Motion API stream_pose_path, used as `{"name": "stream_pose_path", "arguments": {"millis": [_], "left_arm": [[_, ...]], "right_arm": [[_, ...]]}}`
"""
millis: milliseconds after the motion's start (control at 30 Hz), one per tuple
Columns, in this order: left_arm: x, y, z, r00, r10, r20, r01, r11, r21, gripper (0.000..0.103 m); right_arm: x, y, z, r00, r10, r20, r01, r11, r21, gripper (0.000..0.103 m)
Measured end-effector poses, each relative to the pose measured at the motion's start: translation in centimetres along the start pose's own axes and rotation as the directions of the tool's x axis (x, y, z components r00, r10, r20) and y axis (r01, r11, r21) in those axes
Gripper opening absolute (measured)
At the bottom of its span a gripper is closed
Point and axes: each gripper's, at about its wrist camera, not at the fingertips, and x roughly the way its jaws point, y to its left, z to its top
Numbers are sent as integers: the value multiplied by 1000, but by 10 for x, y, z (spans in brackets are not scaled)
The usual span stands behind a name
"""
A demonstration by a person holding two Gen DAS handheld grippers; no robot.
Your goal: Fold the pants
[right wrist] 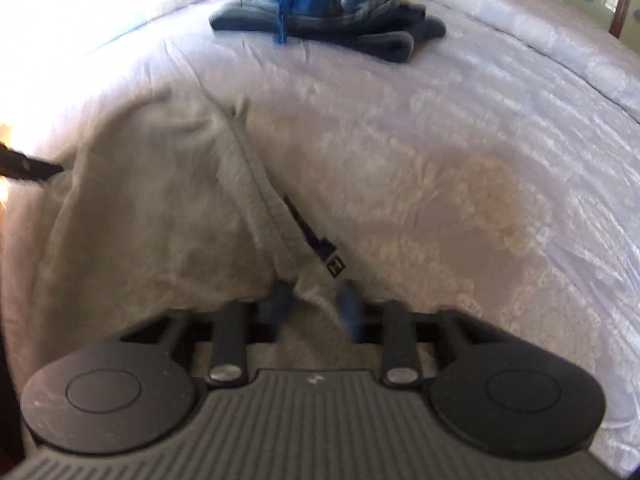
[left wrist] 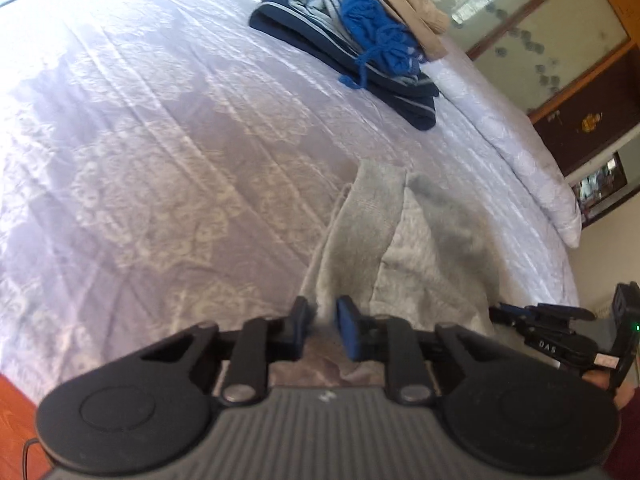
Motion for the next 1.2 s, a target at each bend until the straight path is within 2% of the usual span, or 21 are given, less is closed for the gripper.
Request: {"name": "stream_pose_path", "arguments": {"millis": [33, 167, 200, 267, 300, 333, 367, 400, 500, 600, 733, 833, 900, 933, 1000, 1033, 1067, 1100, 1167, 1200], "left_arm": [[-3, 2, 0, 1000, 4, 4, -4, 1000, -7, 14], [-4, 10, -5, 1000, 17, -2, -17, 1000, -13, 14], [-4, 10, -4, 1000, 16, 1, -16, 1000, -19, 15], [-6, 8, -4, 1000, 15, -2, -15, 1000, -17, 18], [-8, 8, -3, 1000, 14, -6, -14, 1000, -16, 21], [-11, 10, -2, 1000, 7, -9, -7, 1000, -21, 23], [-15, 12, 0, 1000, 3, -7, -3, 1000, -30, 28], [-22, 16, 3, 1000, 4, 11, -3, 999, -45, 32], [-44, 23, 8, 997, -33, 66, 39, 995, -88, 32], [-52, 5, 11, 988, -136, 70, 141, 988, -64, 32], [-31, -57, 3, 969, -249, -12, 249, 965, 78, 35], [-1, -103, -12, 954, -281, -109, 296, 942, 162, 36], [17, -121, -25, 964, -226, -140, 253, 940, 227, 36], [27, -124, -31, 972, -173, -160, 210, 946, 249, 35], [43, -122, -47, 980, -40, -194, 100, 947, 306, 30], [48, -116, -54, 980, 28, -198, 40, 942, 334, 27], [48, -106, -58, 981, 50, -185, 16, 940, 341, 16], [43, -96, -60, 984, 38, -174, 22, 944, 329, 13], [33, -82, -54, 980, 3, -200, 46, 970, 238, 13], [29, -77, -51, 980, -4, -200, 47, 977, 207, 14]], "right_arm": [[-4, 2, 1, 1000, -12, 18, 12, 1000, -3, 7], [-15, -9, 1, 987, -106, 120, 94, 990, 105, 7], [-9, -14, 0, 982, -145, 122, 127, 981, 146, 7], [8, -17, -6, 984, -158, 80, 141, 973, 183, 10], [8, -13, -10, 977, -183, 112, 162, 971, 177, 11], [6, -9, -10, 972, -204, 114, 183, 969, 166, 15], [1, -7, -10, 971, -211, 117, 189, 967, 172, 25], [-11, -7, -11, 969, -206, 134, 177, 964, 201, 35], [-57, -6, -30, 950, -184, 253, 100, 945, 312, 36], [-98, 5, -66, 943, -111, 313, -16, 927, 376, 36], [-124, 38, -111, 953, -6, 304, -114, 919, 377, 36], [-119, 60, -127, 962, 54, 268, -155, 916, 371, 35], [-110, 70, -132, 968, 76, 240, -168, 906, 389, 35], [-104, 72, -134, 969, 92, 230, -180, 899, 400, 34], [-88, 76, -138, 983, 81, 166, -145, 893, 425, 30], [-89, 77, -141, 980, 69, 185, -144, 892, 429, 30], [-90, 76, -142, 979, 79, 186, -156, 880, 449, 30], [-92, 74, -141, 978, 92, 185, -169, 870, 463, 30], [-102, 68, -138, 973, 103, 206, -189, 868, 458, 30], [-111, 62, -139, 967, 80, 240, -186, 869, 459, 30]]}}
